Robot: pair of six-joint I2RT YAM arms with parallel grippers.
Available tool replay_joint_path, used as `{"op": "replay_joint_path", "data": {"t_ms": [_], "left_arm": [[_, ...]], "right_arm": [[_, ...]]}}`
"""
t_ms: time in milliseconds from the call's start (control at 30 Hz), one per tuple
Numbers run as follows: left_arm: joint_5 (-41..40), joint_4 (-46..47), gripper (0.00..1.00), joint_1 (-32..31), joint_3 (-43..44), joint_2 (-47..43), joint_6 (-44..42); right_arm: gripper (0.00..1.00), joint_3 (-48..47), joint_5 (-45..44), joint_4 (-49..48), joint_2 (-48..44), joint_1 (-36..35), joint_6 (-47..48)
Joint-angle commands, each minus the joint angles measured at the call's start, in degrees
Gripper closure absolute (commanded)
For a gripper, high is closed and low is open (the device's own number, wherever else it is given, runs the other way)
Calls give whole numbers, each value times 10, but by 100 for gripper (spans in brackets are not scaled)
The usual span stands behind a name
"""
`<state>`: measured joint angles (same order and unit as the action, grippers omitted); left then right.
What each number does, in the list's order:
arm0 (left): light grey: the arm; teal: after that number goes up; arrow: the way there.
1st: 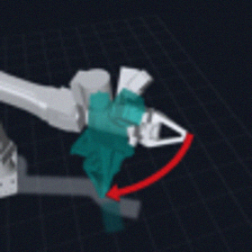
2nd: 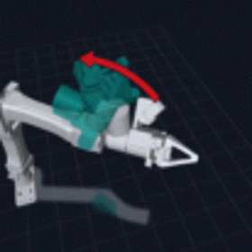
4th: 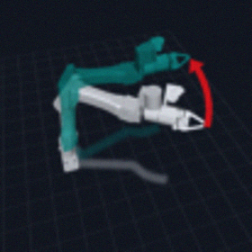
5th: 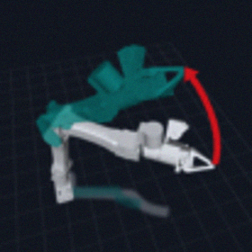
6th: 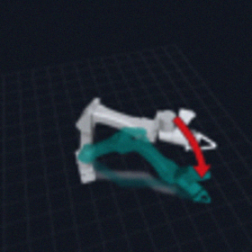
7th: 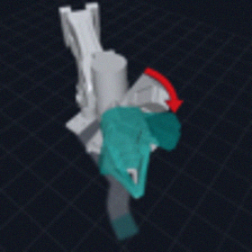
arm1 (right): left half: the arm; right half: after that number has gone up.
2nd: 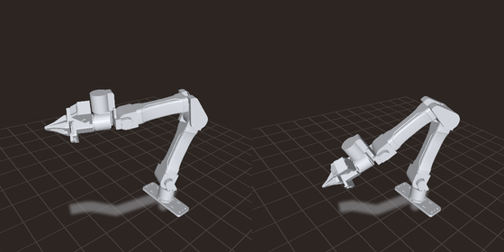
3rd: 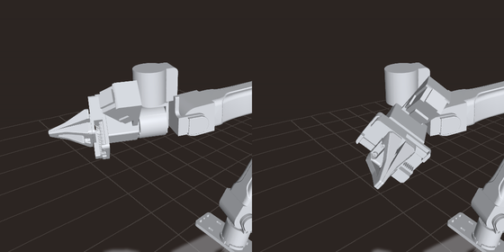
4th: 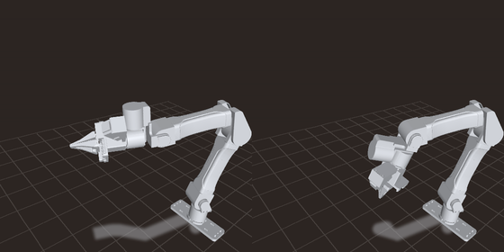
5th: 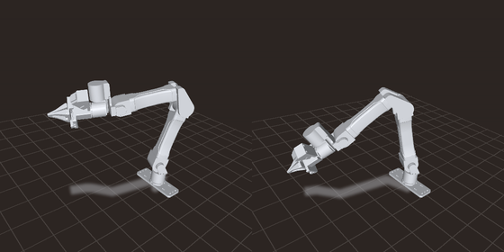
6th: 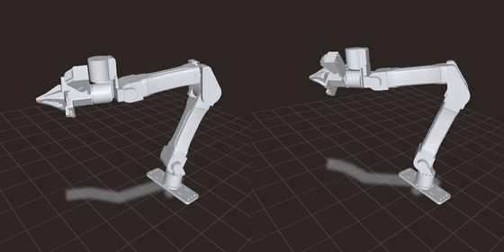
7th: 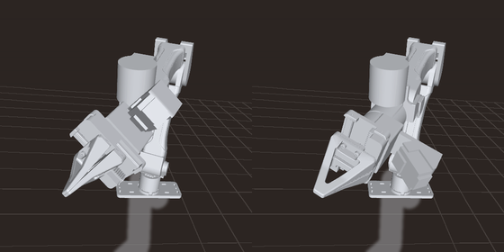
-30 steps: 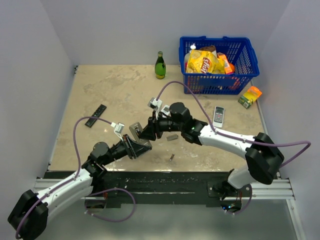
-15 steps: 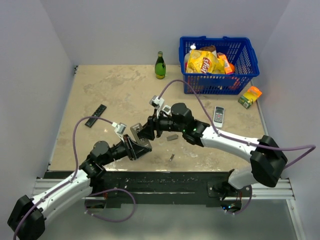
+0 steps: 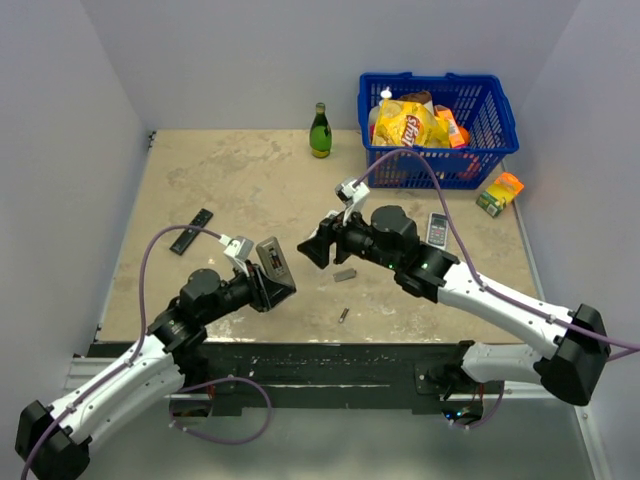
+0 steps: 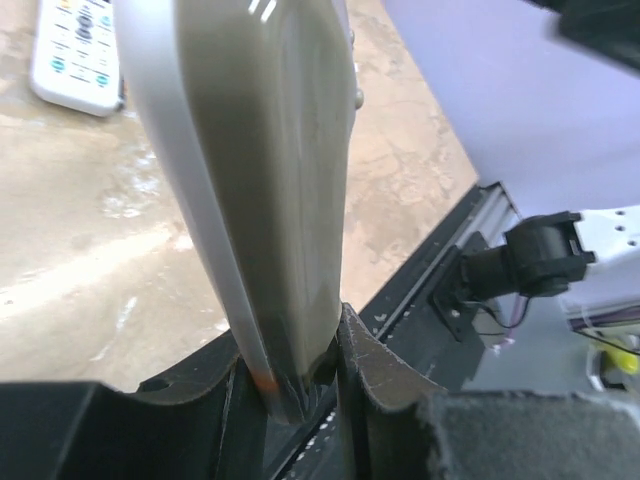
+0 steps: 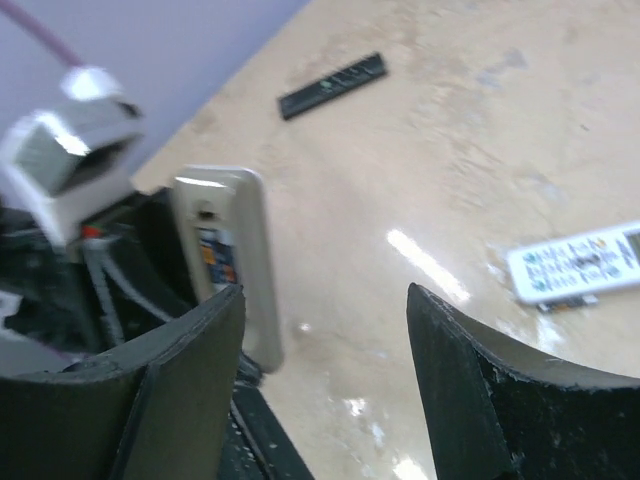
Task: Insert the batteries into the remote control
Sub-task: Load the battery into the remote control, then pick up the battery cover at the center of the board.
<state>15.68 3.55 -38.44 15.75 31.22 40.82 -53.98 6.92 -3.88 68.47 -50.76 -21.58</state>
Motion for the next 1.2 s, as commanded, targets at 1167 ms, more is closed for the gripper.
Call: {"op": "replay_joint_path", "data": {"t_ms": [1167], "left_arm": [[-41,-201,100,-3,171,-7,-203]], "right_arm": [[42,6,-147,172,232,65,-76]]}}
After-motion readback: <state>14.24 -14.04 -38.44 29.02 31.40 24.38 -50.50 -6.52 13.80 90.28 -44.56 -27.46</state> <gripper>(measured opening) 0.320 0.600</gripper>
